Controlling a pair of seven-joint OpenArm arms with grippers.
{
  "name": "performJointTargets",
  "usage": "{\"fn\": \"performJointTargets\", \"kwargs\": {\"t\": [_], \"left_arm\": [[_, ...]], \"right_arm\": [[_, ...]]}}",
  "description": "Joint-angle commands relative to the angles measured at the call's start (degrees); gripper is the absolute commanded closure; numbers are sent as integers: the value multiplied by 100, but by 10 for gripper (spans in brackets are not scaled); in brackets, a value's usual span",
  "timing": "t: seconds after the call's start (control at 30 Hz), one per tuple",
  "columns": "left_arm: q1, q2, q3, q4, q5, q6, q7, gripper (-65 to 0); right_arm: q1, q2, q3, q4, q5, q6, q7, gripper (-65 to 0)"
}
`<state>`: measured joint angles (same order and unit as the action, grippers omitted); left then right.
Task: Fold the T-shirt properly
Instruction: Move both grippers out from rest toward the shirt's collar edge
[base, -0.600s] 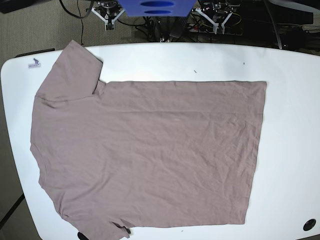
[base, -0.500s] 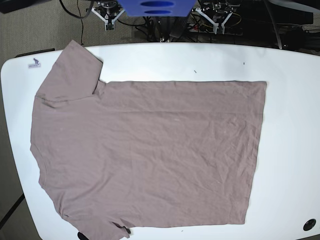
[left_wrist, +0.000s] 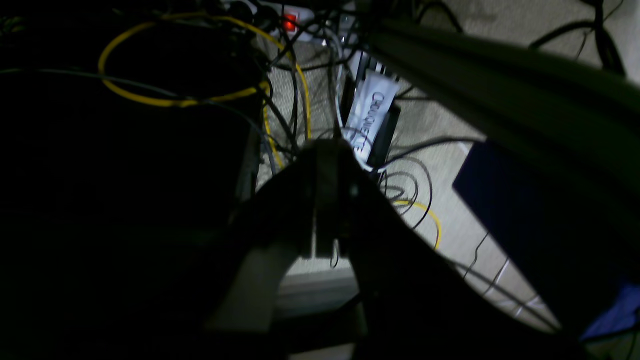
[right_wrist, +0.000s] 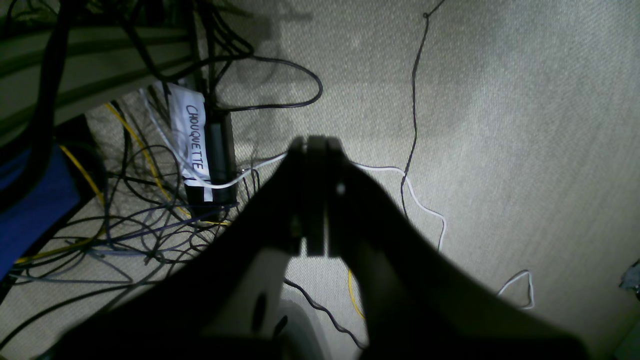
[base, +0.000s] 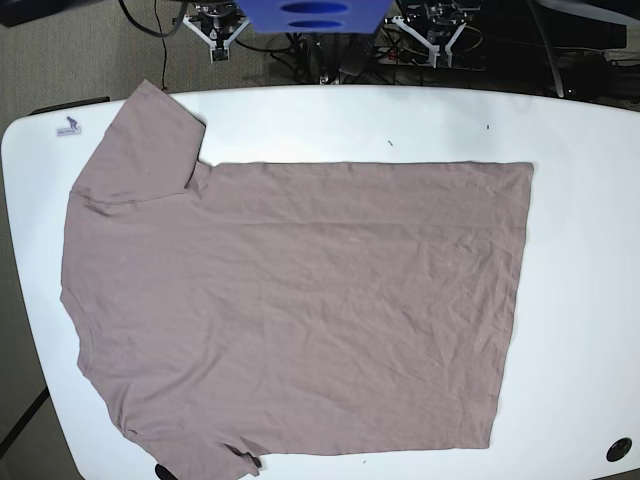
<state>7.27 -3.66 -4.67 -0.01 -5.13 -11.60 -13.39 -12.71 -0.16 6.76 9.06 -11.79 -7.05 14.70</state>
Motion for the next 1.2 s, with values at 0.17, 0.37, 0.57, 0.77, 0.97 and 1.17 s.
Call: {"fn": "performJointTargets", "kwargs": {"t": [0.17,0.37,0.57,0.77,0.97,1.17], "left_arm": [[27,-35,-9,1,-63,-15,-40,-3],[35,-34,-8,1,5,-11,-51,-3],[74,-34,0,1,71,-115,-72,-3],[186,-59,-9,57,87,-207,-78,-4],[752,-194,28,754,4,-224,-36,-2],[1192,-266,48,1333,-25,-190,-69,0]], "right_arm": [[-63,18,-2,28,-1,11,70,0],[-78,19,-6,35,0,6,70,0],[-155,8,-15,43,9,8,81,0],[-272,18,-19,98,7,18,116,0],[-717,42,-7,525,-18,11,222,0],[-1040,104,-13,979,-13,18,152,0]]}}
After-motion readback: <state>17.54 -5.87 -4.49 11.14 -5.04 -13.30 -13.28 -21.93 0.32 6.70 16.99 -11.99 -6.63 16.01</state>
